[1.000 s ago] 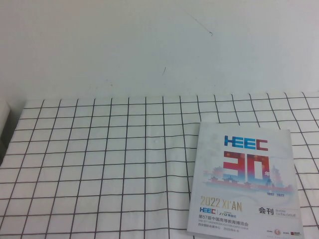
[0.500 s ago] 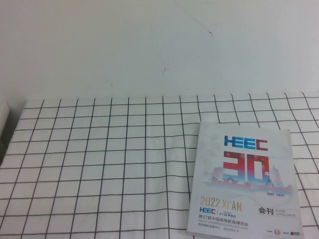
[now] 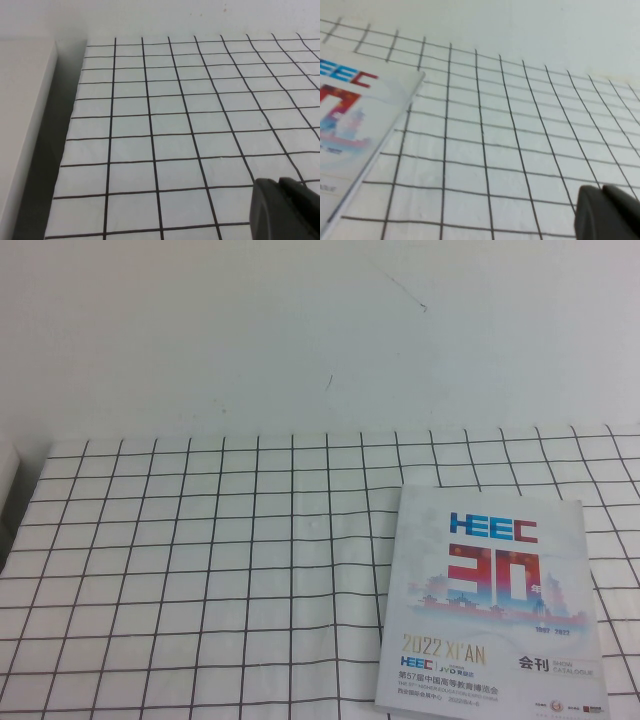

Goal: Close book
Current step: 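Close the open booklet and leave it lying on the table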

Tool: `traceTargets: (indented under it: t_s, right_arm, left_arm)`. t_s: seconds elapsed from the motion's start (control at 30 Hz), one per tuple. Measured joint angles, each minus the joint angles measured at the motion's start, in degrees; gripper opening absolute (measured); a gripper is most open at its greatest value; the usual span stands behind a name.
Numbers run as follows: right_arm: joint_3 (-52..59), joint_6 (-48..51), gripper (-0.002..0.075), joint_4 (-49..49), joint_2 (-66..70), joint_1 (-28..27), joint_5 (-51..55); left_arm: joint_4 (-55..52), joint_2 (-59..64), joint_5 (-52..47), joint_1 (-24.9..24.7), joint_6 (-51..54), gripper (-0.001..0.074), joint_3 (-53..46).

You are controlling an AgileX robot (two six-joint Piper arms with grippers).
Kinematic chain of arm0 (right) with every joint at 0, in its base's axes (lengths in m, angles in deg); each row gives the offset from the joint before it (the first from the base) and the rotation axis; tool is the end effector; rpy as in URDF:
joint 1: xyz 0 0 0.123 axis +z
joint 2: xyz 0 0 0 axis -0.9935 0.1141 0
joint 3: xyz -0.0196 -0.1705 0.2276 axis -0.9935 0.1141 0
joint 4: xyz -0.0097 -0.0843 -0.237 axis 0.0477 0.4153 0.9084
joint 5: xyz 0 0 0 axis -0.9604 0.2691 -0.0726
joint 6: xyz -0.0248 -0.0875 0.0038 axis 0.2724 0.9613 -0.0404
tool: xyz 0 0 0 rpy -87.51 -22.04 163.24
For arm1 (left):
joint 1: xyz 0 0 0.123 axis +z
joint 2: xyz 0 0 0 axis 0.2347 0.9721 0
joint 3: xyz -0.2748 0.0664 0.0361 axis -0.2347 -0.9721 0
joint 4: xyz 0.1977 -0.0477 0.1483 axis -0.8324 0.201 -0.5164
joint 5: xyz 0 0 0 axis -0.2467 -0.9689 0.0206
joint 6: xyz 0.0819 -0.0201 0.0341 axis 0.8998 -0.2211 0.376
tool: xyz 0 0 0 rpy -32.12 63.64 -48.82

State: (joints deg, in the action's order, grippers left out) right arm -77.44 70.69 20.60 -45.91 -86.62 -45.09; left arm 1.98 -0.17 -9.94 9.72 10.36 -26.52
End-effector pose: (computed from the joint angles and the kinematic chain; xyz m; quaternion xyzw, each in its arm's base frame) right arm 0.0494 -0.0092 0.1956 -0.0708 0.7839 -0.1340 0.6021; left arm 0.0532 -0.0052 0.1785 -0.0110 0.7888 -0.0618 0.6114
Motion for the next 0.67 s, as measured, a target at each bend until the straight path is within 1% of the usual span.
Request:
traceTargets:
  t_s: [0.07, 0.2, 0.37, 0.47, 0.67]
  right_arm:
    - [2.77, -0.05, -0.0003, 0.0, 0.0, -1.87, -1.6]
    - [3.94, -0.14, -0.0003, -1.65, 0.0, -2.15, -2.61]
    - [3.94, -0.3, -0.0003, -1.99, 0.0, -0.13, -2.61]
    - [3.94, -2.42, -0.0003, -2.07, 0.0, 1.48, -2.61]
    - [3.94, -4.92, -0.0003, -2.07, 0.0, 1.85, -2.61]
  left_arm:
    - [-0.09, 0.0, 0.0, 0.0, 0.0, -0.0002, 0.0]
    - [-0.09, 0.0, 0.0, 0.0, 0.0, -0.0002, 0.0]
    - [-0.09, 0.0, 0.0, 0.0, 0.0, -0.0002, 0.0]
    - [-0.09, 0.0, 0.0, 0.0, 0.0, -0.0002, 0.0]
    - [-0.09, 0.0, 0.0, 0.0, 0.0, -0.0002, 0.0]
